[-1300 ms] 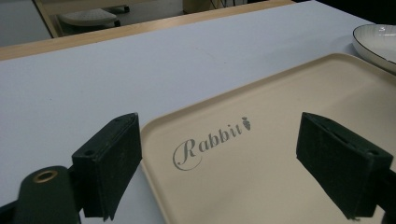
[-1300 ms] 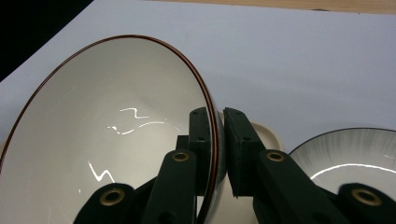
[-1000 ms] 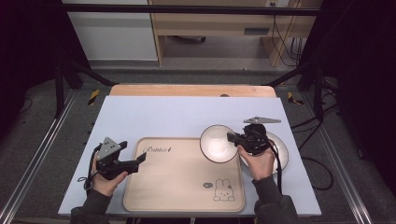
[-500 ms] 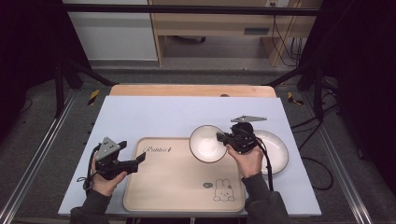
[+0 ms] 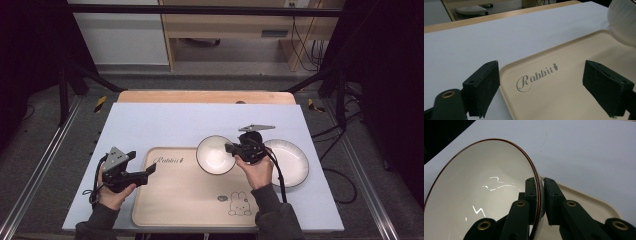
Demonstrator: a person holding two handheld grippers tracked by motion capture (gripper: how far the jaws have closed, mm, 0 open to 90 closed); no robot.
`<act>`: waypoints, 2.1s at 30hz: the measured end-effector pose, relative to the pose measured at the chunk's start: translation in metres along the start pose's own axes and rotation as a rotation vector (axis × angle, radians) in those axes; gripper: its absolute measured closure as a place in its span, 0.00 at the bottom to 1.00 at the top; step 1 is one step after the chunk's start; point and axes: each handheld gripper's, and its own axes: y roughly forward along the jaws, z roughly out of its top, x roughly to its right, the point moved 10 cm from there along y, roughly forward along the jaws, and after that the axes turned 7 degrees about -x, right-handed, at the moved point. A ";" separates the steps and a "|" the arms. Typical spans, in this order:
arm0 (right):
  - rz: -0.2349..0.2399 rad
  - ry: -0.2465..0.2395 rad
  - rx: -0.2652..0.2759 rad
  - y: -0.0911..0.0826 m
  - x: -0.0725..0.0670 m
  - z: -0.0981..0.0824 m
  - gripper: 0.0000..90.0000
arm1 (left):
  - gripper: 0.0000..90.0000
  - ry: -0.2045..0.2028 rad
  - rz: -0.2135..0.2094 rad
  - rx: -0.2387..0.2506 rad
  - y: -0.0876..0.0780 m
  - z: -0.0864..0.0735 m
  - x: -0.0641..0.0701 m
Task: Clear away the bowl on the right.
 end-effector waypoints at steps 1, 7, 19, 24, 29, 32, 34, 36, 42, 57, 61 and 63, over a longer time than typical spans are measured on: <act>0.003 0.001 -0.009 0.005 -0.002 0.000 0.91 | 0.15 0.002 -0.002 0.001 0.000 0.000 0.001; 0.016 -0.001 -0.017 0.016 -0.008 0.002 0.91 | 0.15 0.005 -0.003 0.000 0.000 0.000 0.002; 0.016 0.012 -0.044 0.037 -0.011 0.000 0.91 | 0.15 0.007 -0.003 0.000 0.000 0.000 0.002; 0.018 0.016 -0.058 0.045 -0.012 -0.002 0.91 | 0.15 0.006 -0.003 0.000 0.000 0.000 0.002; 0.015 0.027 -0.071 0.054 -0.011 -0.004 0.91 | 0.15 0.007 -0.004 0.000 0.000 0.000 0.002; 0.008 0.032 -0.077 0.058 -0.009 -0.005 0.91 | 0.15 0.007 -0.004 0.000 0.000 0.000 0.002; 0.006 0.032 -0.080 0.059 -0.009 -0.006 0.91 | 0.15 0.007 -0.004 0.000 0.000 0.000 0.002; 0.005 0.033 -0.084 0.062 -0.009 -0.007 0.91 | 0.15 0.007 -0.004 0.000 0.000 0.000 0.002; 0.001 0.037 -0.098 0.069 -0.008 -0.010 0.91 | 0.15 0.006 -0.005 0.001 -0.001 0.000 0.002; -0.001 0.046 -0.117 0.079 -0.004 -0.015 0.91 | 0.15 0.004 -0.004 0.002 0.000 0.000 0.002; -0.001 0.053 -0.125 0.080 -0.003 -0.016 0.91 | 0.15 0.004 -0.005 -0.002 0.000 -0.001 0.002; 0.001 0.054 -0.123 0.081 -0.003 -0.016 0.91 | 0.15 0.005 -0.005 -0.004 0.001 -0.001 0.002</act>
